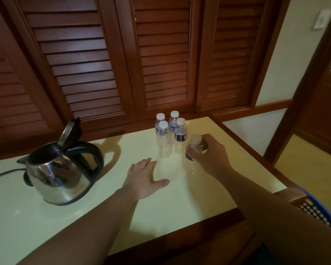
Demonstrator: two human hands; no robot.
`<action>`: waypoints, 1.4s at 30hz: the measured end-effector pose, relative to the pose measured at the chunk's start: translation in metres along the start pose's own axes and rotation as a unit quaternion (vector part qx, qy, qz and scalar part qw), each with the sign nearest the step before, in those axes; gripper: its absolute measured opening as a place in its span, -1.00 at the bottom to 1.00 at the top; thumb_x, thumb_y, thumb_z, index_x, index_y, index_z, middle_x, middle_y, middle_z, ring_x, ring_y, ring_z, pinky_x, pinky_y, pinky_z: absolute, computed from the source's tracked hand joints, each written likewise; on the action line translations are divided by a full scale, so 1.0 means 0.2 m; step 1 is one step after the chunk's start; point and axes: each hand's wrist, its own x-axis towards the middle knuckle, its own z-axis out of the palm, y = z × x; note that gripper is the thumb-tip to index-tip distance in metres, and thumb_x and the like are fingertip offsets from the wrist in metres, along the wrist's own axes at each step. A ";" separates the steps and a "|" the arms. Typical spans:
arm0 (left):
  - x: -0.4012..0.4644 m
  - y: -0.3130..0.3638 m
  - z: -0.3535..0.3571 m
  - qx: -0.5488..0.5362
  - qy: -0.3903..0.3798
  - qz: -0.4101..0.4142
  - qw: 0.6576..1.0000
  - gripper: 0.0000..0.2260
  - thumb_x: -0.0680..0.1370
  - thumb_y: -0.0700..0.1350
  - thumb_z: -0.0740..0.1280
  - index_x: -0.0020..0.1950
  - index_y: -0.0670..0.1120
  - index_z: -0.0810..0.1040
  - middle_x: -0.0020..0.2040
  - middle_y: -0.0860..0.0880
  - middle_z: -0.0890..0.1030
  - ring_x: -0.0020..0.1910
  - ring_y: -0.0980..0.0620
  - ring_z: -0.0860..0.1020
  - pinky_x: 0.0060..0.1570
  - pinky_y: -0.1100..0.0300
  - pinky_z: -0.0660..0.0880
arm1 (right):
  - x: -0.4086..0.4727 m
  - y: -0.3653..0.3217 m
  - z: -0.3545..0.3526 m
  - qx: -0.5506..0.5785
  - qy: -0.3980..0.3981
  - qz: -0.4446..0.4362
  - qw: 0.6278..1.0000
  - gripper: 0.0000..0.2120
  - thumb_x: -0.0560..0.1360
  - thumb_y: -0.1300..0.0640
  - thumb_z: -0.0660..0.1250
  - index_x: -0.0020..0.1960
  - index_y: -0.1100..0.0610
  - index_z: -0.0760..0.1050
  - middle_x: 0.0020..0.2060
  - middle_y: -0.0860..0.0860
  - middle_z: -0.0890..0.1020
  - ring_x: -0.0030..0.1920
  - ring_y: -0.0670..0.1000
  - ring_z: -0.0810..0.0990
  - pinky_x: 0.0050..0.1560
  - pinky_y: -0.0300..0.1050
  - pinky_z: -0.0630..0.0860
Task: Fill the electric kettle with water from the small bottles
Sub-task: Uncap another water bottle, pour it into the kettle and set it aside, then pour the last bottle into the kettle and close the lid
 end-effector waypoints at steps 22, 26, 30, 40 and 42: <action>0.00 -0.10 0.05 -0.137 0.041 0.009 0.990 -0.21 0.39 0.38 0.42 0.56 0.15 0.34 0.55 0.18 0.31 0.56 0.09 0.21 0.55 0.12 0.18 | -0.06 0.15 0.26 0.035 0.067 0.147 0.986 -0.19 0.25 -0.02 0.71 0.33 -0.01 0.30 0.19 0.01 0.50 0.12 0.06 0.55 -0.03 -0.01 0.64; -0.09 -0.18 0.04 -0.164 0.053 0.044 0.984 -0.41 0.50 0.22 0.45 0.48 0.09 0.42 0.43 0.20 0.43 0.44 0.19 0.36 0.42 0.29 0.27 | -0.19 0.10 0.31 -0.020 0.031 0.122 0.992 -0.60 0.36 -0.03 0.60 -0.01 0.04 0.43 -0.16 -0.01 0.57 -0.14 0.05 0.56 -0.26 -0.09 0.46; -0.25 -0.34 0.01 -0.148 0.091 0.086 0.981 -0.56 0.56 0.11 0.44 0.41 0.03 0.53 0.36 0.19 0.52 0.38 0.23 0.43 0.39 0.36 0.30 | -0.33 -0.02 0.46 -0.068 -0.032 0.028 0.997 -0.80 0.43 -0.01 0.51 -0.18 0.01 0.50 -0.26 -0.07 0.58 -0.15 -0.01 0.54 -0.14 -0.05 0.50; -0.89 -1.01 -0.17 -0.106 0.113 0.069 0.986 -0.62 0.58 0.13 0.39 0.38 0.07 0.58 0.15 0.24 0.52 0.03 0.26 0.49 0.10 0.40 0.40 | -0.67 -0.51 1.14 -0.117 -0.168 -0.161 0.966 -0.83 0.55 -0.01 0.35 -0.09 0.07 0.62 -0.14 -0.07 0.60 0.00 -0.02 0.49 0.00 -0.11 0.42; -1.02 -1.17 -0.20 -0.094 0.114 0.052 0.988 -0.60 0.59 0.15 0.37 0.41 0.08 0.57 0.26 0.20 0.54 0.15 0.24 0.51 0.21 0.39 0.39 | -0.75 -0.61 1.28 -0.108 -0.181 -0.181 0.960 -0.81 0.55 -0.01 0.31 -0.15 0.06 0.59 -0.19 -0.09 0.57 -0.04 -0.04 0.45 0.00 -0.04 0.45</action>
